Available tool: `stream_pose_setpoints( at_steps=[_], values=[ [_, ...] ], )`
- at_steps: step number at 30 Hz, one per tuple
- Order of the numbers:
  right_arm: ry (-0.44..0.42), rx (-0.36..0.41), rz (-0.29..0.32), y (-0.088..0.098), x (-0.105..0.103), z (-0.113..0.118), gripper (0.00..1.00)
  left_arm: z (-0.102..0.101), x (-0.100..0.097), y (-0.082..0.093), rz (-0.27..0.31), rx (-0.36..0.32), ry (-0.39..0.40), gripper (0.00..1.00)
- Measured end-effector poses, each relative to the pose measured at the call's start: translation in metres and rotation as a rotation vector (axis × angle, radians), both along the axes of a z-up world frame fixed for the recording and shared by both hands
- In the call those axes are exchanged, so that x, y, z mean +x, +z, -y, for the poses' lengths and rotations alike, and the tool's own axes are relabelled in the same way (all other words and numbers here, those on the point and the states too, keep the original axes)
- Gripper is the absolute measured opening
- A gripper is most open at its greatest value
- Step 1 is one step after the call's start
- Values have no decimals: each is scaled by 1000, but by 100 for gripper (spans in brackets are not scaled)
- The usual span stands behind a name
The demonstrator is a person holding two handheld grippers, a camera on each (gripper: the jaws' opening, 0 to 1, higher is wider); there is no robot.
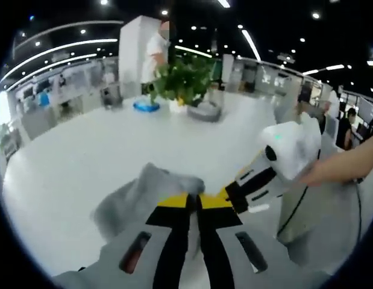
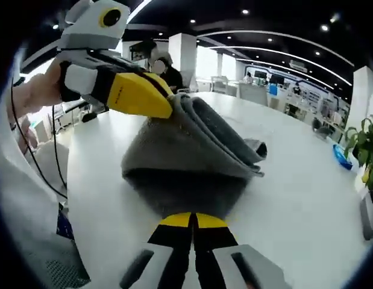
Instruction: Open the folded towel by lifting each exposed corner and separating the folded layers until the towel lies flat within the target outline without major curled edges
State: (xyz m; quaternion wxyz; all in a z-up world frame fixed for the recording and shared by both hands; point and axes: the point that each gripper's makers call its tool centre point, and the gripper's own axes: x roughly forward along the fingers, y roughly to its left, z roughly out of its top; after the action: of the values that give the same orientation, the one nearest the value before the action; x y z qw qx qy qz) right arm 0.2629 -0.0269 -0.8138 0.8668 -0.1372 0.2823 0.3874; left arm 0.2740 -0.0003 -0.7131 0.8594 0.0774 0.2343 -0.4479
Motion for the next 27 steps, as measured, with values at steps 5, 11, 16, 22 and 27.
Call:
stream_pose_setpoints(
  at_steps=[5,11,16,22,27],
  values=[
    [13,6,-32,-13,6,-7,0,-4,1,3,3,-8,16,5],
    [7,11,-62,-24,4,-6,0,-11,4,7,-9,-39,46,5],
    [-7,29,-63,-25,3,-7,0,-20,8,13,-3,-59,80,5],
    [-27,46,-77,-26,3,-7,0,-31,11,17,-7,-84,115,5],
    [-38,56,-78,-27,3,-6,0,-37,12,21,3,-97,133,5]
  ],
)
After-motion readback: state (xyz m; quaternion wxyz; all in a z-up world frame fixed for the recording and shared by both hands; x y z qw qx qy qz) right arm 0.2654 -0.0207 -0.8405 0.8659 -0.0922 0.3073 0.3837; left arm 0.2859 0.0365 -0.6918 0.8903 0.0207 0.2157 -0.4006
